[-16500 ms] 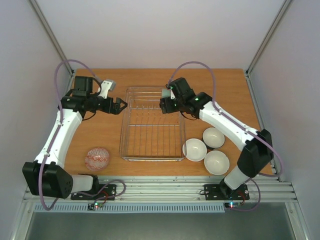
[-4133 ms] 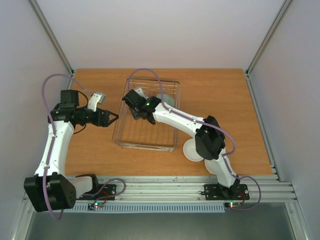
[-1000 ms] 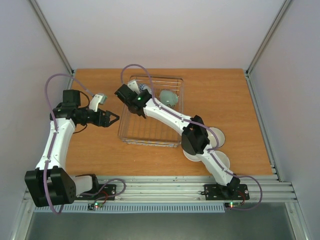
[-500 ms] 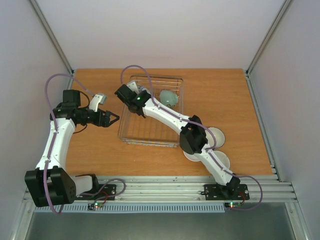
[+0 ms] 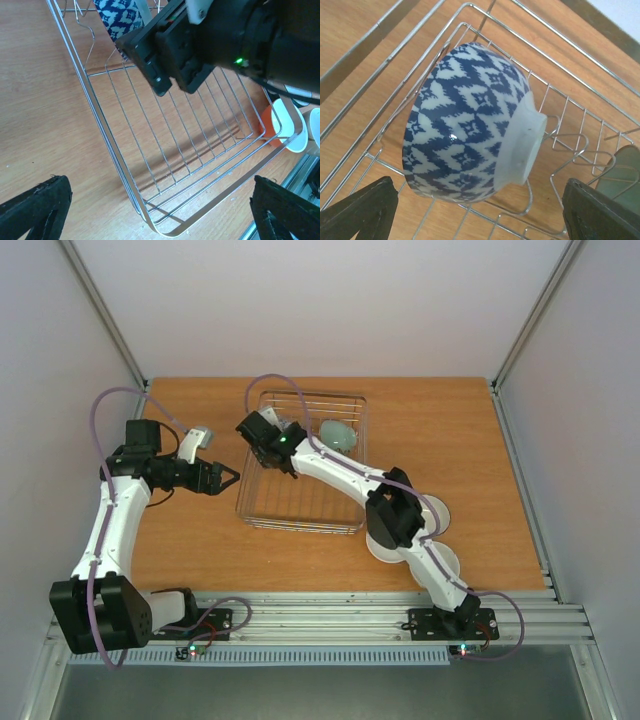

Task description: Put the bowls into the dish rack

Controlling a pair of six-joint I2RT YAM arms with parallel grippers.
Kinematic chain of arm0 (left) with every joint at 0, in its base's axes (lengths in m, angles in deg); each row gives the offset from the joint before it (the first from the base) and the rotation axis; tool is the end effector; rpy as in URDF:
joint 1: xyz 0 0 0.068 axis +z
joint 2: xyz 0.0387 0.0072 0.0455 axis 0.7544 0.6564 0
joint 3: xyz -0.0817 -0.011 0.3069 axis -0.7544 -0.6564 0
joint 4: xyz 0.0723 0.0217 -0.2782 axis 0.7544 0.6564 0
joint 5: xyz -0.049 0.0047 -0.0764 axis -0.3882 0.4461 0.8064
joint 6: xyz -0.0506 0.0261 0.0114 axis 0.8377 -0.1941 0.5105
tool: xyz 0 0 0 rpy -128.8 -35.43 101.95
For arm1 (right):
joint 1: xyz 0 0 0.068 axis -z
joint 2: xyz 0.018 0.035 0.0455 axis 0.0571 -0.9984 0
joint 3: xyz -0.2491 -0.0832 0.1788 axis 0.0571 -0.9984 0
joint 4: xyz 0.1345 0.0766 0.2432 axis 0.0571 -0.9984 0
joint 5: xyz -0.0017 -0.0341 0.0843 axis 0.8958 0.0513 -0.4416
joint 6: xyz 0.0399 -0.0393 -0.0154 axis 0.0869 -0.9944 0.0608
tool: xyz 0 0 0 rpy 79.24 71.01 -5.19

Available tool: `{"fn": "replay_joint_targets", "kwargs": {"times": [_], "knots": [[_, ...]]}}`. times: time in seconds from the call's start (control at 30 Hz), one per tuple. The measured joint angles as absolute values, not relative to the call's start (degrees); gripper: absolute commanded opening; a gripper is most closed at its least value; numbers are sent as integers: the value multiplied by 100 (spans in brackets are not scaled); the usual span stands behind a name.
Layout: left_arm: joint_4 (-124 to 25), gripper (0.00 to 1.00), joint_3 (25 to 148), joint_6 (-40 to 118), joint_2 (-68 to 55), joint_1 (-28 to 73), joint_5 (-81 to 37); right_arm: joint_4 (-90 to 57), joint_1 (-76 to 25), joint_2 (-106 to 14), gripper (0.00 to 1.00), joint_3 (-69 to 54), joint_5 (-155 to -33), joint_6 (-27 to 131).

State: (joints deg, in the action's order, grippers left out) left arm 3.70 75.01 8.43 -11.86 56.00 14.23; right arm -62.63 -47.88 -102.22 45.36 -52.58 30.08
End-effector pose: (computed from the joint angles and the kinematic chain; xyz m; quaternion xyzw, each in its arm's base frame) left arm 0.2447 0.0007 0.3301 0.1881 0.8804 -0.3045 0.3112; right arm 0.3875 0.4443 0.2504 -0.4279 0.8132 -0.1744 0.3540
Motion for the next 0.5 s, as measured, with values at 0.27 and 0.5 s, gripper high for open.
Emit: {"fn": "replay_joint_targets", "kwargs": {"times": [0.27,0.5], "knots": [[366,99,7501,854,-1186,5600,1369,-5986,-4646,-9143,90,3847,-5583,2741],[322,99,7503,930,-1186,5600,1058,-5437,-3617,-6810,88,1375,-6611,3323]]}}
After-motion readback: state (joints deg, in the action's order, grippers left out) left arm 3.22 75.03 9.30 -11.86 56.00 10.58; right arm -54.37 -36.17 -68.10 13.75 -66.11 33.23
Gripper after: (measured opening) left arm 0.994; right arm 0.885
